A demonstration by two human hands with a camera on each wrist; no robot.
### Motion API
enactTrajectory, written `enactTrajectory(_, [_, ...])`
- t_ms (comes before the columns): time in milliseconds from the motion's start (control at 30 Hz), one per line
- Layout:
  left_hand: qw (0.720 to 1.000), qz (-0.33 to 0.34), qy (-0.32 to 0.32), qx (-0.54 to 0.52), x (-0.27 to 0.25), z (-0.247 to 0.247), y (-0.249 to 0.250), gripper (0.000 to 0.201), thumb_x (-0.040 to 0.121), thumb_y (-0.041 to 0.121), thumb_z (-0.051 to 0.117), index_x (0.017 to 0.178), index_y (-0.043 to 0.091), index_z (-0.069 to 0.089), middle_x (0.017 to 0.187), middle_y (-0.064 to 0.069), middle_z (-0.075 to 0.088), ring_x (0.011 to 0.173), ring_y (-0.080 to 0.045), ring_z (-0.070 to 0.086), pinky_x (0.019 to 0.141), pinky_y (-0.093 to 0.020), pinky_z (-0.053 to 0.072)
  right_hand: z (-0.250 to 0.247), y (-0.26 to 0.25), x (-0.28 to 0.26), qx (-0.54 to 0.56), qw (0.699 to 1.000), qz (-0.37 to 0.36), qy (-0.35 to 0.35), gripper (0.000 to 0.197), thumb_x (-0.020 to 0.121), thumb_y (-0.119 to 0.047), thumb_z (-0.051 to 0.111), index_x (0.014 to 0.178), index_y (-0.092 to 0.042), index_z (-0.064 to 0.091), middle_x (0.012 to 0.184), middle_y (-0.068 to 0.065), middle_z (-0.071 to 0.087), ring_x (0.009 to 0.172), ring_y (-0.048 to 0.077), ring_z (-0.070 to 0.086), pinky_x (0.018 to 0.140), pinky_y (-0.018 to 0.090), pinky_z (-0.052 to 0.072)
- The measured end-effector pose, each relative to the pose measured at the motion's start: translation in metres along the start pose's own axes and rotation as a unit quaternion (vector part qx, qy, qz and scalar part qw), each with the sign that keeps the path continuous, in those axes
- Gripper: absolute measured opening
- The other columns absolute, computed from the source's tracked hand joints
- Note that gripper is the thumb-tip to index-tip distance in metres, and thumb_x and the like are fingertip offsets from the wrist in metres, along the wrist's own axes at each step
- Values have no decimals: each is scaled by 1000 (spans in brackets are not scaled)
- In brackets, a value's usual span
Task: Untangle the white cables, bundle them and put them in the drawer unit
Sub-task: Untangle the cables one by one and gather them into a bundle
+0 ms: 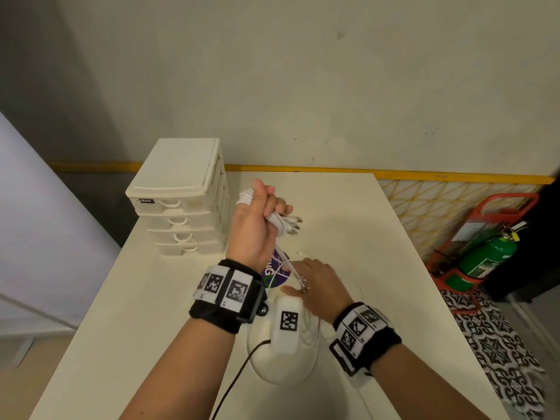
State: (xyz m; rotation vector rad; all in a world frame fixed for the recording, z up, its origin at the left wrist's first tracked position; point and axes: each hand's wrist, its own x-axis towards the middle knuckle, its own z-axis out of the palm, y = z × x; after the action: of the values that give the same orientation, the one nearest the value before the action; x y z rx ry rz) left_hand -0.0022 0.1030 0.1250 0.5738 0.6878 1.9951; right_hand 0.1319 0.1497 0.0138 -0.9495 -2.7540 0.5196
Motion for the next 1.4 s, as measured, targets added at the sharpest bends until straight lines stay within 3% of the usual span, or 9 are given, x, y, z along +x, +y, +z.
enactTrajectory(233, [890, 162, 3, 427, 4, -35, -18, 27, 94, 15, 54, 68, 15, 54, 48, 6, 51, 49, -15, 54, 65, -29, 48, -17, -9, -11, 100, 981, -88, 139, 40, 75, -50, 62, 105, -24, 66, 84, -5, 55, 80, 13, 53, 72, 26, 39])
enactTrajectory(367, [722, 69, -124, 678, -1, -43, -32, 45, 93, 30, 57, 54, 9, 48, 43, -3, 48, 40, -17, 43, 52, -20, 37, -33, -6, -8, 93, 972, -125, 175, 25, 72, -42, 71, 89, -25, 66, 75, -11, 49, 73, 4, 46, 69, 19, 32])
enactTrajectory(433, [687, -1, -166, 707, -3, -49, -33, 54, 94, 38, 53, 50, 9, 42, 40, -4, 44, 35, -16, 41, 43, -19, 35, -40, -1, -9, 109, 972, -135, 159, 23, 72, -45, 69, 85, -27, 65, 74, -16, 45, 72, 0, 42, 69, 17, 32])
enactTrajectory(733, [746, -96, -298, 588, -10, -63, -23, 35, 81, 43, 70, 66, 13, 61, 57, -15, 56, 47, -19, 50, 49, -34, 43, -58, 22, -15, 287, 952, -23, 105, 15, 78, -15, 73, 77, -29, 69, 78, -5, 68, 76, 8, 62, 70, 18, 47])
enactTrajectory(1000, [827, -37, -172, 534, -25, -66, -29, 41, 93, 24, 59, 53, 12, 56, 47, -14, 55, 42, -19, 50, 52, -22, 41, -56, 20, -18, 211, 940, -8, 268, 25, 76, -45, 67, 91, -25, 67, 96, -8, 53, 97, 10, 55, 87, 19, 42])
enactTrajectory(1100, [864, -23, -119, 489, -32, -61, -32, 43, 94, 12, 56, 52, 6, 52, 42, -6, 48, 39, -17, 47, 50, -21, 40, -48, 8, -26, 217, 953, 2, 213, 36, 68, -55, 69, 93, -29, 65, 97, -10, 53, 97, 5, 54, 86, 13, 40])
enactTrajectory(1200, [881, -24, -83, 465, -35, -55, -33, 38, 95, 10, 54, 63, -10, 56, 45, -13, 49, 39, -16, 45, 48, -19, 39, -38, 7, -27, 242, 958, 46, 147, 34, 71, -43, 75, 99, -30, 63, 97, -11, 60, 91, 2, 56, 77, 13, 42])
enactTrajectory(1300, [888, -5, -75, 454, -36, -55, -32, 48, 96, 11, 52, 48, 19, 58, 42, -7, 49, 41, -21, 44, 50, -24, 39, -35, 11, -23, 244, 955, 42, 164, 10, 81, -27, 70, 90, -25, 70, 85, -7, 64, 80, 6, 58, 72, 21, 43])
enactTrajectory(1400, [881, -4, -73, 467, -37, -58, -33, 42, 96, 14, 52, 56, 12, 62, 43, -2, 53, 41, -22, 44, 50, -27, 40, -39, 17, -18, 231, 952, 46, 197, 7, 82, -23, 69, 85, -18, 73, 85, -4, 67, 82, 11, 61, 75, 24, 46])
